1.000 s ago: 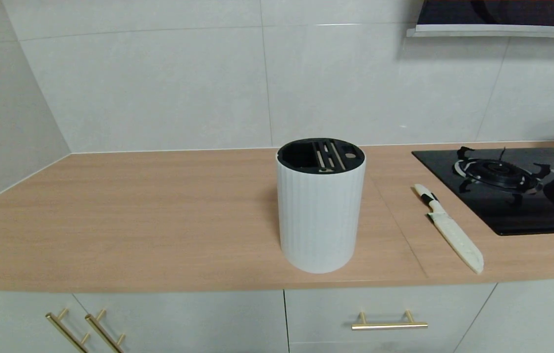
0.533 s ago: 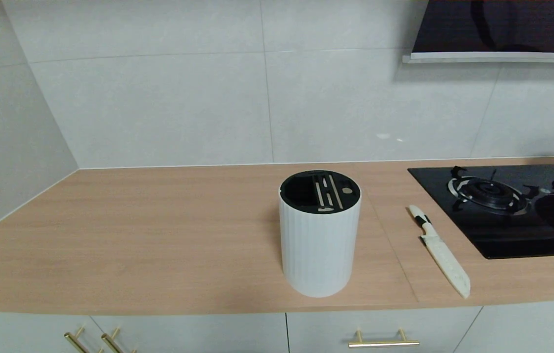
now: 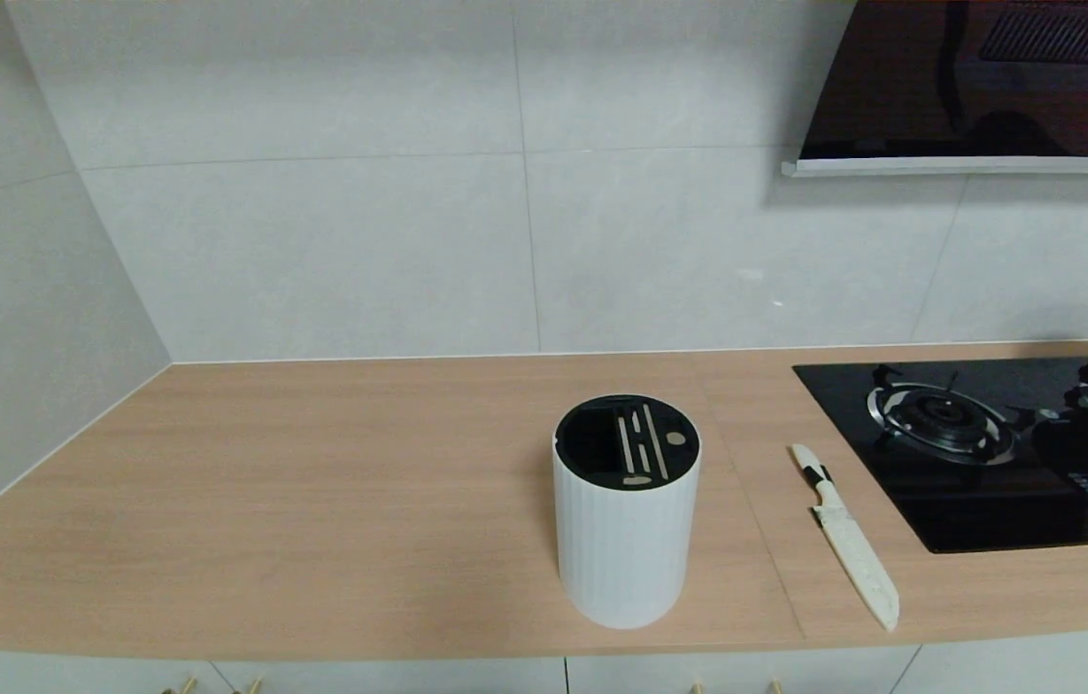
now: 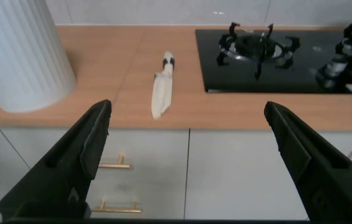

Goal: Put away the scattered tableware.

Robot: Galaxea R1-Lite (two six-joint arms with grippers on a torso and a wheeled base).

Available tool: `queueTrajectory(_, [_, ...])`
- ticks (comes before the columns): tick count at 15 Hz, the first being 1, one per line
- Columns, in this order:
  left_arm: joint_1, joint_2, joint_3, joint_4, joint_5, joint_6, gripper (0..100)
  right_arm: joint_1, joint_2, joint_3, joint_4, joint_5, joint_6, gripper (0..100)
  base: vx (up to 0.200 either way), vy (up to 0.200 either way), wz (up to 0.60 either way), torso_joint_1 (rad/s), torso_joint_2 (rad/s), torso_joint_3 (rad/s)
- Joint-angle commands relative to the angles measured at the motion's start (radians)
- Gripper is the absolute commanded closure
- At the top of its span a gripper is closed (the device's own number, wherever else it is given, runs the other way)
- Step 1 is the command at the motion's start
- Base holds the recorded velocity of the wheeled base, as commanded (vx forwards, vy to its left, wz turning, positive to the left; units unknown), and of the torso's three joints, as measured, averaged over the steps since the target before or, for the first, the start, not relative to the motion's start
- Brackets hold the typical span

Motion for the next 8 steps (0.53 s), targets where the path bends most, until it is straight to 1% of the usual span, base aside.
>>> queueTrajectory(1, [0.0,0.002,0.0,0.0,0.0,0.0,0,0.0,0.001,0.0,0.0,0.001,0.0,0,0.0,0.0,0.0,0.212,-0.43,-0.237])
queueTrajectory(4, [0.0,0.002,0.0,0.0,0.0,0.0,0,0.0,0.001,0.0,0.0,0.001,0.0,0,0.0,0.0,0.0,0.178,-0.37,-0.19])
queueTrajectory(8, [0.0,0.002,0.0,0.0,0.0,0.0,0,0.0,0.001,0.0,0.0,0.001,0.0,0,0.0,0.0,0.0,0.013,-0.02,-0.012])
